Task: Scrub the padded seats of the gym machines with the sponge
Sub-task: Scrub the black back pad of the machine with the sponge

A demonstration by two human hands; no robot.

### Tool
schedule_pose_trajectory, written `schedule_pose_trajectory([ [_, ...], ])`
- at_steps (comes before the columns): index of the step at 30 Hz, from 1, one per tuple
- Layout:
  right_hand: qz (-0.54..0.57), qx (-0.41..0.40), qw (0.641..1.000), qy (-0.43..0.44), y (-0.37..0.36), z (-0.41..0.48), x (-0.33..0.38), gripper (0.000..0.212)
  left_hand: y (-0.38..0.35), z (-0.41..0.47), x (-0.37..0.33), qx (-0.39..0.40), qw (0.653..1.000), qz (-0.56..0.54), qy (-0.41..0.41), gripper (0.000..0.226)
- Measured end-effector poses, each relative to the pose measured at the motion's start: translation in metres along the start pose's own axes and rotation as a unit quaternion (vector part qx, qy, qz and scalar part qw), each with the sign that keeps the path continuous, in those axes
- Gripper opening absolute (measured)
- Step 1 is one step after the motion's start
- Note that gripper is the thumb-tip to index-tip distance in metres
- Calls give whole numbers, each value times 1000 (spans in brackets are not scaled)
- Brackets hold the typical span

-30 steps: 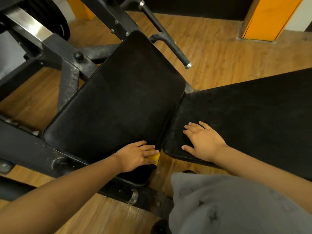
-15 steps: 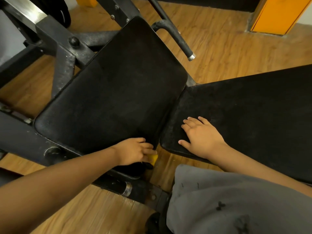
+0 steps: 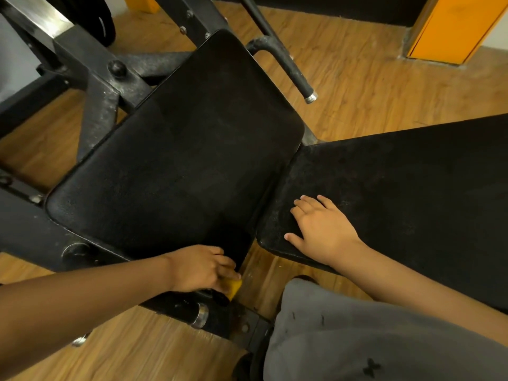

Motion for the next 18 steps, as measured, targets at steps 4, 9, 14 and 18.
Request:
schedule_pose_trajectory([
  [4, 3, -1, 1000, -3, -3, 9, 2, 64, 14, 7, 22, -27, 999, 24, 10, 55],
  [9, 15, 9, 1000, 1, -5, 22, 0, 61, 33, 17, 57, -77, 995, 35, 61, 53],
  [14, 31, 6, 999, 16, -4, 39, -5, 53, 39, 38, 88, -71, 990, 54, 110, 52],
  [18, 30, 19, 999, 24, -6, 43, -8, 54, 48, 33, 82, -128, 987, 44, 86, 47],
])
Point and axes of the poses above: each hand's wrist, its own z-axis towards the middle knuckle, its own y-axis out of the back of the hand, x = y × z, the point moved 6 cm from there along z, towards the middle knuckle, and after that the axes turned 9 degrees about -x, right-handed, at the moved point
